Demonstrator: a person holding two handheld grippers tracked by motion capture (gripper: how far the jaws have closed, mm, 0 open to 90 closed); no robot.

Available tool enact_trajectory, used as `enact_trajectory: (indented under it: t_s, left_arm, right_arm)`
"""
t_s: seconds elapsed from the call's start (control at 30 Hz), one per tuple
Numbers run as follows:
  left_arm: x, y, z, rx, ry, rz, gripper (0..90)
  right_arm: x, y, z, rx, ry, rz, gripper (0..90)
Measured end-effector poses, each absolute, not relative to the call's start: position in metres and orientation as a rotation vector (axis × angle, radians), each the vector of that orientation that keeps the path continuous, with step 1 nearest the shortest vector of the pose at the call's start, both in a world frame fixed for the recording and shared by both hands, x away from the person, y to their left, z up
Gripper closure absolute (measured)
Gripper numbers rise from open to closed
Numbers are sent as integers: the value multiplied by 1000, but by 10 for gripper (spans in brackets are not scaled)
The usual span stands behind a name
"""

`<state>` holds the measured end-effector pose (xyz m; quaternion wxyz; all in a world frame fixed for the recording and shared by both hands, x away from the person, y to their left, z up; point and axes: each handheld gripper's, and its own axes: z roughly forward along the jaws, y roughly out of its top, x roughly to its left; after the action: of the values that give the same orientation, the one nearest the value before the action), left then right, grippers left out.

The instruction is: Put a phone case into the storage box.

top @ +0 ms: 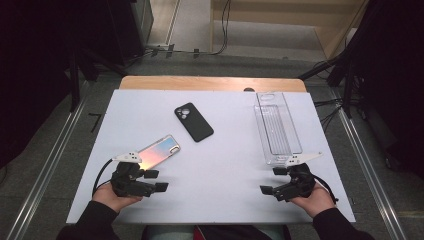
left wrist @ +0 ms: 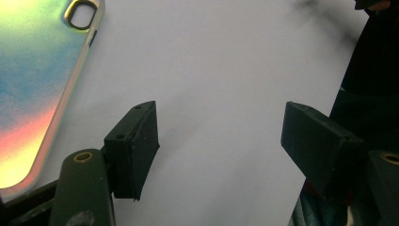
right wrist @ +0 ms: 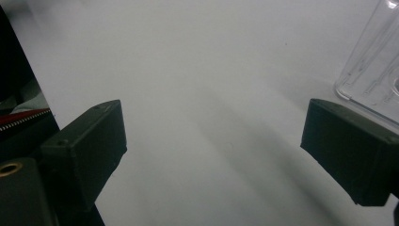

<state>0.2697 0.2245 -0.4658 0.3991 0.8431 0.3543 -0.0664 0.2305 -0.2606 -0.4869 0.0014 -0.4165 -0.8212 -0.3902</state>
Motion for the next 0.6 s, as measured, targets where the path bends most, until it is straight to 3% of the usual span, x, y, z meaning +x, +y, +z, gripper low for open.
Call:
enact_trajectory:
  t_s: [0.6]
  left_arm:
    - [270,223,-466,2140,906,-168,280]
  right_arm:
    - [229,-263,-488,-1299,-2584,-1236,56]
